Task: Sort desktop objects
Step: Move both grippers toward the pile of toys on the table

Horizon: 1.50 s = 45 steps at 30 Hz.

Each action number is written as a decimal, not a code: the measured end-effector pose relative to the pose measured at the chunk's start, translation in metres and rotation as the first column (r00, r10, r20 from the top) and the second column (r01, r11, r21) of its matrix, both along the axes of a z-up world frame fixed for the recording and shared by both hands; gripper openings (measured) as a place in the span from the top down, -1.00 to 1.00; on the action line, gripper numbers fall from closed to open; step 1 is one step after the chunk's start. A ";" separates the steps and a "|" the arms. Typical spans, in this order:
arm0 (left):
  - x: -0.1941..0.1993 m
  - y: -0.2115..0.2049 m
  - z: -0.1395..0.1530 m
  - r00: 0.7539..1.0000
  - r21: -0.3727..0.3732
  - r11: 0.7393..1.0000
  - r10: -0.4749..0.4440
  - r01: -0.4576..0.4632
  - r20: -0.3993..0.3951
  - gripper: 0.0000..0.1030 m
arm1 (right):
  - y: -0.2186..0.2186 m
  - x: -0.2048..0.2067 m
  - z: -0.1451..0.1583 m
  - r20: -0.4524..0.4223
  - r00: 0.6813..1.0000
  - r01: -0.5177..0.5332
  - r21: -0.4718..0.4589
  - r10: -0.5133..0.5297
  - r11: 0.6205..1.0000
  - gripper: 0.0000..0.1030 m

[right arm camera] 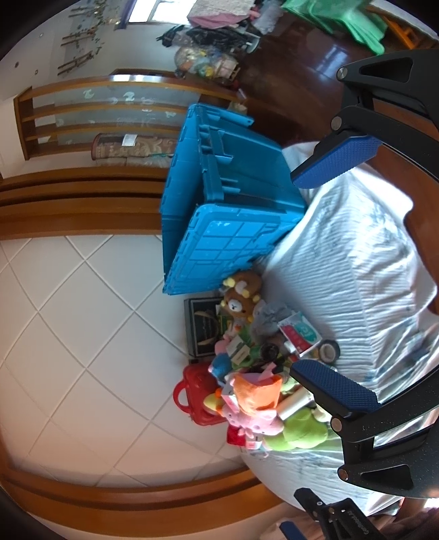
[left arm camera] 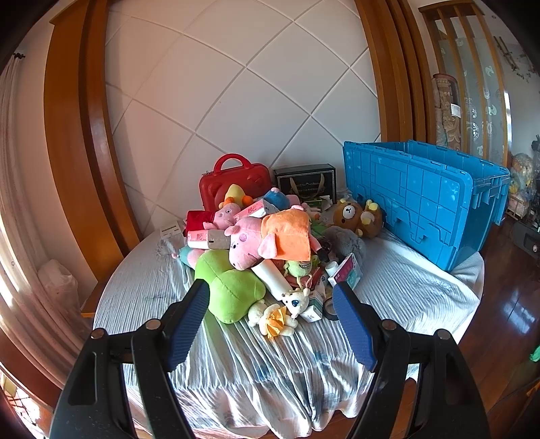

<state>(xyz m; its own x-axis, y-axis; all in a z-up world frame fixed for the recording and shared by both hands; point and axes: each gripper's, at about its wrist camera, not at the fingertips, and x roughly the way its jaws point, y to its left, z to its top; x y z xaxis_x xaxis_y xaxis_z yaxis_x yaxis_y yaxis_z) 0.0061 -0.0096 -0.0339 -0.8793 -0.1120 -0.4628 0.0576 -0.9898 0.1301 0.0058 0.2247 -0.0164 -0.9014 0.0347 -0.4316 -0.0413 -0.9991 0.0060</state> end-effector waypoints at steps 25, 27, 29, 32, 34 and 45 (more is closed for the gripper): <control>-0.010 0.001 -0.004 0.998 -0.021 0.998 0.056 -0.055 0.011 -0.46 | -0.006 -0.021 -0.008 0.008 0.992 -0.124 -0.035 0.124 0.992 -1.00; -0.011 0.003 -0.004 0.998 -0.022 0.998 0.066 -0.065 0.011 -0.46 | -0.005 -0.025 -0.009 0.017 0.990 -0.142 -0.048 0.143 0.989 -1.00; -0.011 0.005 -0.004 0.997 -0.022 0.997 0.077 -0.076 0.011 -0.46 | -0.004 -0.028 -0.011 0.019 0.987 -0.157 -0.049 0.158 0.986 -1.00; -0.013 0.012 -0.005 0.996 -0.030 0.995 0.091 -0.091 0.012 -0.46 | -0.003 -0.031 -0.011 0.015 0.984 -0.176 -0.023 0.176 0.984 -1.00; -0.015 0.017 -0.006 0.995 -0.033 0.994 0.100 -0.100 0.014 -0.46 | -0.001 -0.033 -0.012 0.012 0.982 -0.189 -0.015 0.190 0.982 -1.00; -0.021 0.039 -0.022 0.986 -0.052 0.986 0.161 -0.159 0.052 -0.46 | 0.029 -0.047 -0.025 0.041 0.961 -0.269 -0.079 0.273 0.960 -1.00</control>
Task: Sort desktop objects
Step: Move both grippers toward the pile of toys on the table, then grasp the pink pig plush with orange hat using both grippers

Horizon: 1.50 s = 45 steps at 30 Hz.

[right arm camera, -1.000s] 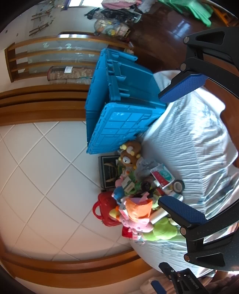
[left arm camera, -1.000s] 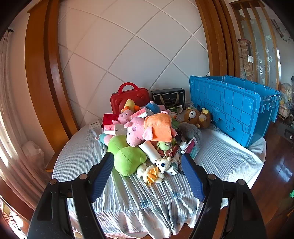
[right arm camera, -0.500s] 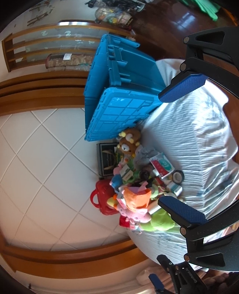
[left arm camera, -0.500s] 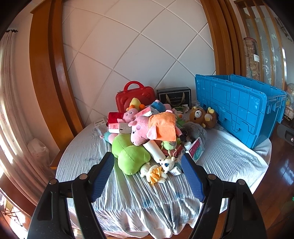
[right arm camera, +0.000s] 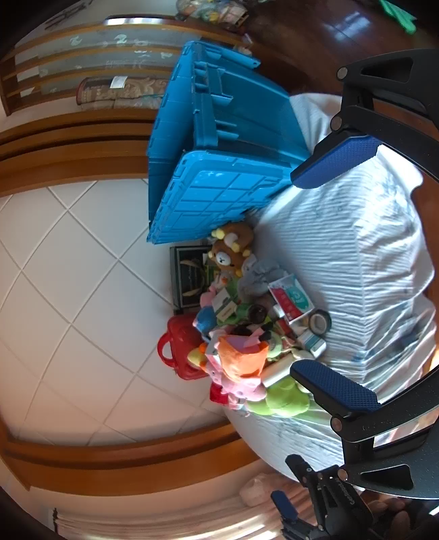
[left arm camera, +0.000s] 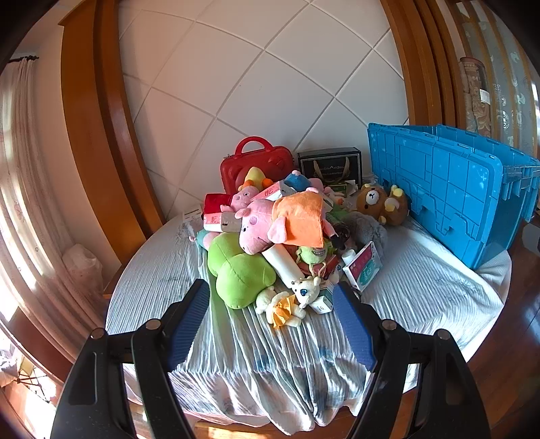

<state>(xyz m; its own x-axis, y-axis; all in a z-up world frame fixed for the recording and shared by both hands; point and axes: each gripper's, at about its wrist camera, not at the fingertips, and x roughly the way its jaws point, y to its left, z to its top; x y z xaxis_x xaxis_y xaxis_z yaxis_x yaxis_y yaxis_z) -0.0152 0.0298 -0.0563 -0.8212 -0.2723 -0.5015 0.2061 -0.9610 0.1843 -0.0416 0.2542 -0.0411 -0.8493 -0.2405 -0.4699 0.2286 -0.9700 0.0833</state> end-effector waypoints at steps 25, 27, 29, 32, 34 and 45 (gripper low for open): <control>-0.139 -0.102 -0.062 0.991 -0.026 0.995 -0.091 0.094 0.098 -0.46 | -0.129 -0.159 -0.039 0.141 0.973 -0.175 -0.043 0.180 0.984 -1.00; -0.164 -0.115 -0.070 0.984 -0.015 0.992 -0.120 0.123 0.129 -0.46 | -0.149 -0.180 -0.041 0.160 0.970 -0.178 -0.040 0.182 0.983 -1.00; -0.187 -0.125 -0.080 0.976 -0.003 0.986 -0.162 0.164 0.148 -0.46 | -0.166 -0.200 -0.044 0.169 0.968 -0.182 -0.046 0.187 0.982 -1.00; -0.219 -0.137 -0.100 0.961 -0.004 0.981 -0.190 0.195 0.201 -0.46 | -0.188 -0.230 -0.055 0.202 0.962 -0.182 -0.035 0.185 0.983 -1.00; -0.235 -0.142 -0.110 0.952 0.006 0.978 -0.205 0.209 0.228 -0.46 | -0.198 -0.247 -0.065 0.247 0.949 -0.190 -0.047 0.196 0.981 -1.00; -0.297 -0.146 -0.141 0.919 0.039 0.954 -0.295 0.296 0.260 -0.46 | -0.243 -0.319 -0.117 0.403 0.845 -0.327 -0.128 0.351 0.936 -1.00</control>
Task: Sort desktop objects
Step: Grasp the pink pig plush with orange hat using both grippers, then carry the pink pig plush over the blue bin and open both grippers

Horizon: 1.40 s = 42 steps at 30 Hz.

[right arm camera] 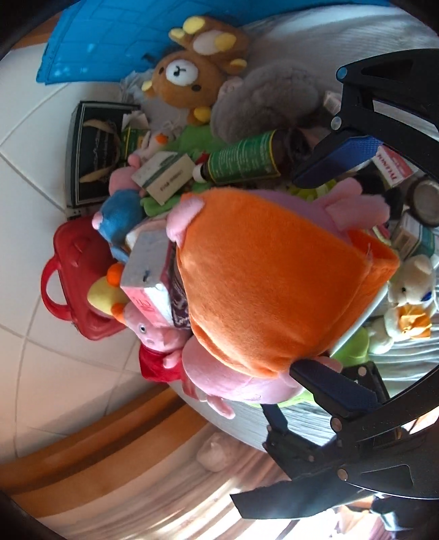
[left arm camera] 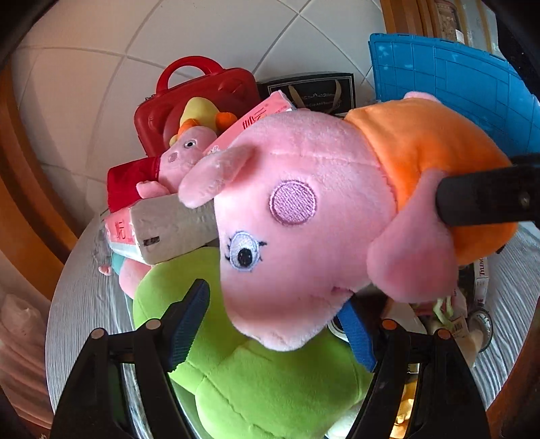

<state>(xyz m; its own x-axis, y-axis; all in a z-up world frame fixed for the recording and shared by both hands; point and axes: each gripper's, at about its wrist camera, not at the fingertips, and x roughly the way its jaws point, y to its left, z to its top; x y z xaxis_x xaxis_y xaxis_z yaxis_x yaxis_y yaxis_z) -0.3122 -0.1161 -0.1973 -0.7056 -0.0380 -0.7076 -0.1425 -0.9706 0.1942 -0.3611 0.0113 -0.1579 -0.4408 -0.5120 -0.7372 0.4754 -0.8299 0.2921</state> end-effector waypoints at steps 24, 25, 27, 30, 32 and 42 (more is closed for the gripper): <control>0.006 0.000 0.083 0.981 0.106 0.981 -0.148 0.162 -0.127 0.11 | 0.010 0.019 0.073 -0.180 0.983 0.026 -0.046 -0.034 0.999 -0.38; 0.005 0.005 0.092 0.975 0.099 0.978 -0.167 0.182 -0.144 0.11 | 0.017 0.022 0.082 -0.194 0.980 0.042 -0.057 -0.052 0.997 -0.38; 0.004 0.019 0.110 0.961 0.090 0.969 -0.212 0.230 -0.180 0.11 | 0.032 0.029 0.100 -0.230 0.969 0.078 -0.067 -0.091 0.995 -0.38; -0.001 0.049 0.138 0.925 0.085 0.943 -0.293 0.321 -0.241 0.11 | 0.062 0.043 0.131 -0.298 0.939 0.154 -0.075 -0.169 0.985 -0.39; -0.007 0.074 0.155 0.891 0.083 0.916 -0.358 0.393 -0.279 0.11 | 0.088 0.052 0.152 -0.346 0.910 0.218 -0.072 -0.229 0.973 -0.39; -0.033 0.246 0.215 0.700 0.080 0.734 -0.602 0.675 -0.383 0.11 | 0.249 0.083 0.221 -0.470 0.719 0.528 -0.109 -0.512 0.842 -0.41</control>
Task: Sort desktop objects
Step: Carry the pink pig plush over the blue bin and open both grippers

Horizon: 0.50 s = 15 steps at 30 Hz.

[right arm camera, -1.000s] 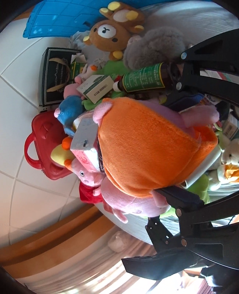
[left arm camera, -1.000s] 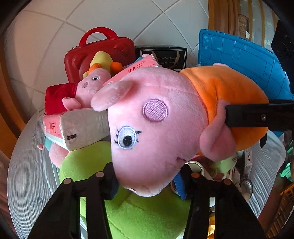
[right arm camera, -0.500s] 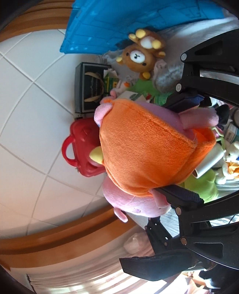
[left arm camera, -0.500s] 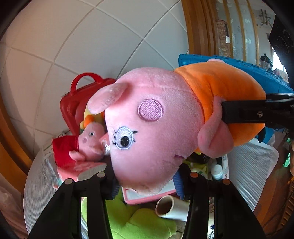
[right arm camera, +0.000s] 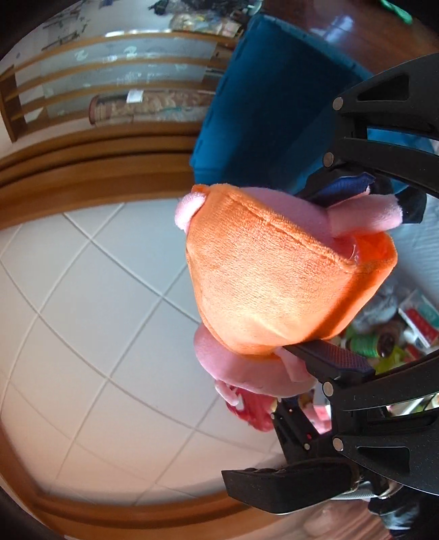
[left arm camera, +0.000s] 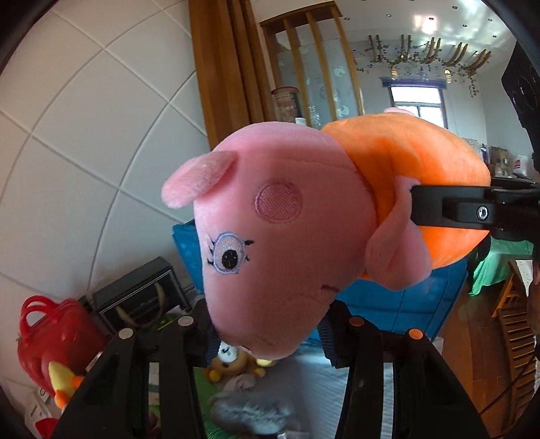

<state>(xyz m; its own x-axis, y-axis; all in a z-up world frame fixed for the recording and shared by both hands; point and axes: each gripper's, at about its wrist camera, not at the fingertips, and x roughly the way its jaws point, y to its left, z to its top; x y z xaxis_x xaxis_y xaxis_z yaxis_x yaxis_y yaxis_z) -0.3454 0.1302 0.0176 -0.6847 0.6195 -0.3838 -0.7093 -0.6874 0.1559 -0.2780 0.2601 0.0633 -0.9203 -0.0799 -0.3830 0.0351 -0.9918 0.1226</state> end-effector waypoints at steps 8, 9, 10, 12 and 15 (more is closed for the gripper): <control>-0.033 0.119 0.009 0.992 -0.004 0.993 -0.121 0.121 0.033 0.06 | 0.110 -0.008 0.013 -0.012 0.986 0.168 -0.019 -0.168 0.986 -0.46; -0.037 0.133 0.010 0.992 -0.012 0.993 -0.116 0.116 0.039 0.01 | 0.123 -0.013 0.013 -0.008 0.983 0.185 -0.028 -0.185 0.982 -0.55; -0.040 0.147 0.011 0.993 -0.023 0.994 -0.107 0.108 0.043 0.00 | 0.136 -0.017 0.012 -0.002 0.979 0.203 -0.035 -0.203 0.979 -0.61; -0.046 0.165 0.014 0.997 -0.039 0.996 -0.073 0.075 0.031 -0.01 | 0.155 -0.027 0.012 -0.006 0.970 0.244 -0.028 -0.244 0.969 -0.77; -0.048 0.178 0.020 1.000 -0.042 0.999 -0.012 0.013 0.009 -0.12 | 0.177 -0.041 0.011 -0.004 0.946 0.323 0.040 -0.323 0.946 -0.99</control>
<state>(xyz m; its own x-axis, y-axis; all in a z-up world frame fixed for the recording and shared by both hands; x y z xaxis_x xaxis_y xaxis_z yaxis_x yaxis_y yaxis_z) -0.3932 0.3083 0.0379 -0.6736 0.6110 -0.4158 -0.7193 -0.6713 0.1787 -0.3191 0.4373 0.0741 -0.8933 0.2366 -0.3821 -0.2882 -0.9540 0.0830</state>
